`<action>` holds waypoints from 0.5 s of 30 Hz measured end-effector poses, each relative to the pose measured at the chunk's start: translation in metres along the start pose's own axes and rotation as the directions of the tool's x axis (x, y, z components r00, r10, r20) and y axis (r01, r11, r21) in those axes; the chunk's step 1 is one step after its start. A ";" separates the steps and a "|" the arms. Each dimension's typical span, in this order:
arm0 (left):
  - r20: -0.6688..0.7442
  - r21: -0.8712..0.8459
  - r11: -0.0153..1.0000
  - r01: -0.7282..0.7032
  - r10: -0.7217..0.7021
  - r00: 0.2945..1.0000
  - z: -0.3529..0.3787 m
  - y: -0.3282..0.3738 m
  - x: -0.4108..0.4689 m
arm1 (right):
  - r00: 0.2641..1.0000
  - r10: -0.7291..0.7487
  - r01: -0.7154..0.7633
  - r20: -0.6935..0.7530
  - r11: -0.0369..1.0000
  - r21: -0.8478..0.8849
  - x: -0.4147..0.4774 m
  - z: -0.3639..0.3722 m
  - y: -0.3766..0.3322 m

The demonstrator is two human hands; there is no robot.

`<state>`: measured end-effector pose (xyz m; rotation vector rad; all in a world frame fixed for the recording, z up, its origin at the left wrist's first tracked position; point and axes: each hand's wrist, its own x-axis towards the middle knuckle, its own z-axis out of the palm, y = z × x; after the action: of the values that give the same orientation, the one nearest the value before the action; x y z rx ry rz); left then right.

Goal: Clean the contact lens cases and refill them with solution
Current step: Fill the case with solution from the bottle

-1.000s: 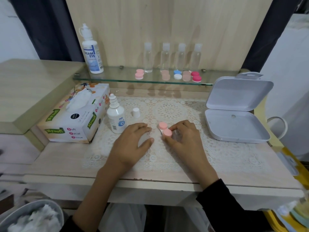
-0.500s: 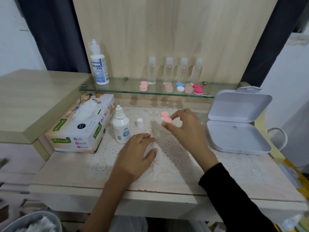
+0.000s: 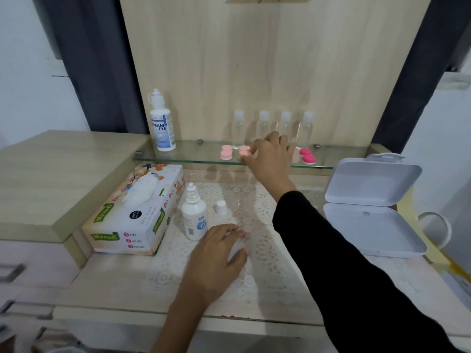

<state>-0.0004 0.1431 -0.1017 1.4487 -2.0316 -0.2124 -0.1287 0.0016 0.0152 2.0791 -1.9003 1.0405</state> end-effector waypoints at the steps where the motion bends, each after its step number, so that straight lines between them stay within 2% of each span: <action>1: -0.001 -0.001 1.000 0.001 -0.001 1.000 0.000 0.000 0.000 | 1.000 0.000 0.001 0.014 1.000 -0.019 0.001 0.002 -0.001; 11: -0.009 0.001 1.000 0.013 -0.013 1.000 0.001 -0.002 0.000 | 0.997 0.020 -0.015 0.079 0.998 -0.065 0.010 0.007 -0.003; 15: -0.009 -0.007 1.000 0.005 -0.005 1.000 -0.001 -0.001 -0.001 | 0.998 0.038 -0.036 0.045 0.998 -0.054 0.011 0.003 0.008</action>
<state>0.0010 0.1440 -0.1017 1.4476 -2.0188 -0.2148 -0.1352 -0.0106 0.0164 2.0639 -1.9729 0.9469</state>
